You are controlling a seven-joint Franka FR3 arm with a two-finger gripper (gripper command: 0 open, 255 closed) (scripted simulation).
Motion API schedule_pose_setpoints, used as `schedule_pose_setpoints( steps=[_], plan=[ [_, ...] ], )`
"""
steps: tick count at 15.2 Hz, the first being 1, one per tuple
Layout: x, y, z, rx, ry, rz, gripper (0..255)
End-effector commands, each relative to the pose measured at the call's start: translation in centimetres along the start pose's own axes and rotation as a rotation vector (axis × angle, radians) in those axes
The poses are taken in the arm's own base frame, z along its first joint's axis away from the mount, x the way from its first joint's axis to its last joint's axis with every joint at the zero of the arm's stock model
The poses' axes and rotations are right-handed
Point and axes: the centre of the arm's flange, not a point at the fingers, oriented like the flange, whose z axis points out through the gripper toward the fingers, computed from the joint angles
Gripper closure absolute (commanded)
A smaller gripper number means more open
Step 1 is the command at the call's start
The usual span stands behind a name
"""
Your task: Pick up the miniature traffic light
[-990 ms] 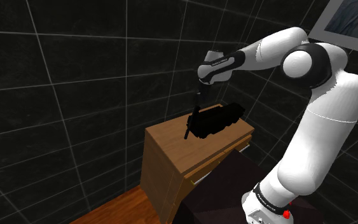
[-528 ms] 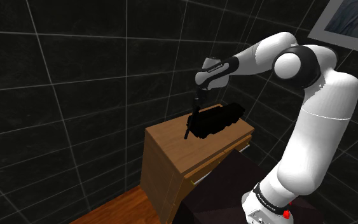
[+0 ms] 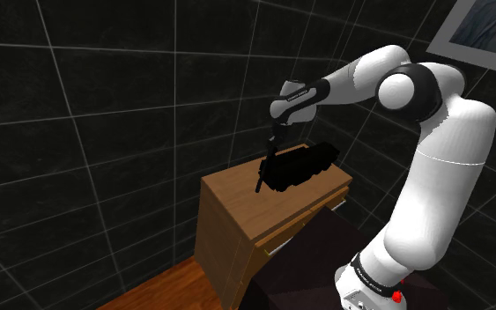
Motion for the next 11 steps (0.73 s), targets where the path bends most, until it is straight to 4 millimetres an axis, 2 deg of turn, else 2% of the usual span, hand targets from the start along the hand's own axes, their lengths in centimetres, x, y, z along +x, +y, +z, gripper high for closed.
schedule_pose_setpoints(
  steps=[1,3,11],
  plan=[
    [0.0,0.0,0.1,0.000,-0.002,0.000,255],
    [0.0,0.0,0.0,0.000,-0.002,0.000,255],
    [0.0,0.0,-4.2,0.000,-0.002,0.000,255]
  ],
)
